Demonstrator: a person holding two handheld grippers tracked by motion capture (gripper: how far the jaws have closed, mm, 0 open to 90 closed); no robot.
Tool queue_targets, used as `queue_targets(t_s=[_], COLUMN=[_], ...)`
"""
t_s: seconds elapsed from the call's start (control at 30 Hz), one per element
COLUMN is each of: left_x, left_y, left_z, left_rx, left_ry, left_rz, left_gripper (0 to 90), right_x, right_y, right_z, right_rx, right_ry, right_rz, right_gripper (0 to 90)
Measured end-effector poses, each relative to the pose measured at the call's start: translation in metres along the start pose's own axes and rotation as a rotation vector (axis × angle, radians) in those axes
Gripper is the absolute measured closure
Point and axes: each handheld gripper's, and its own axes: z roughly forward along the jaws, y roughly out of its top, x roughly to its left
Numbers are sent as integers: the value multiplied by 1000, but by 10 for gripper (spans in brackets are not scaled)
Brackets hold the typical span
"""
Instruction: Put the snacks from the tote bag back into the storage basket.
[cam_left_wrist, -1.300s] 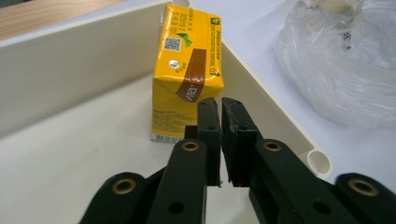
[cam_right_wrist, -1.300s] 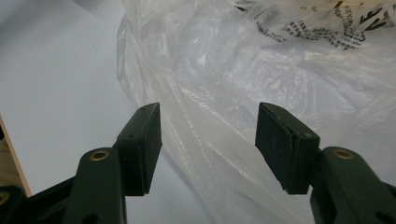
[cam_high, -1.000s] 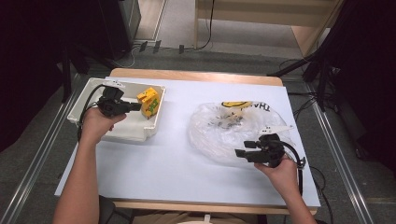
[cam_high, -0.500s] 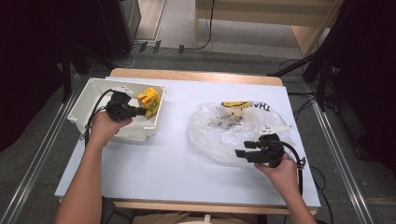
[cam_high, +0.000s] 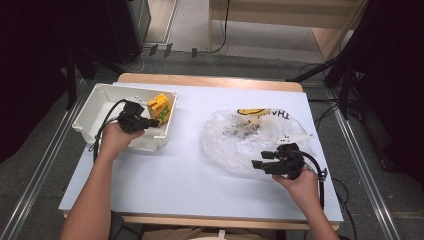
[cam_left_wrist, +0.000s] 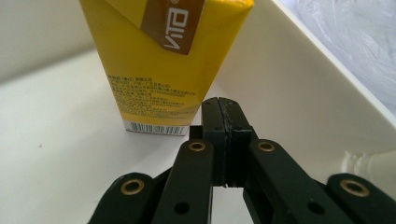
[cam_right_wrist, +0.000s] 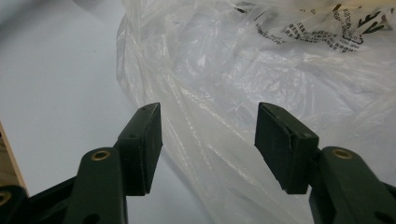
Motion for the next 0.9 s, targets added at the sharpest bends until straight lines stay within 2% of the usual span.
queue_targets(t_s=[0.37,0.9], left_x=[0,11], left_y=[0,-2], left_z=[5,8], left_rx=[2,-19], left_ry=[14,56], left_rz=[2,-58], left_gripper=[900,900], right_x=[0,0], right_y=[0,0], right_z=[0,1], right_rx=[0,2], right_ry=[0,0], right_rz=[1,1], right_gripper=[424,424])
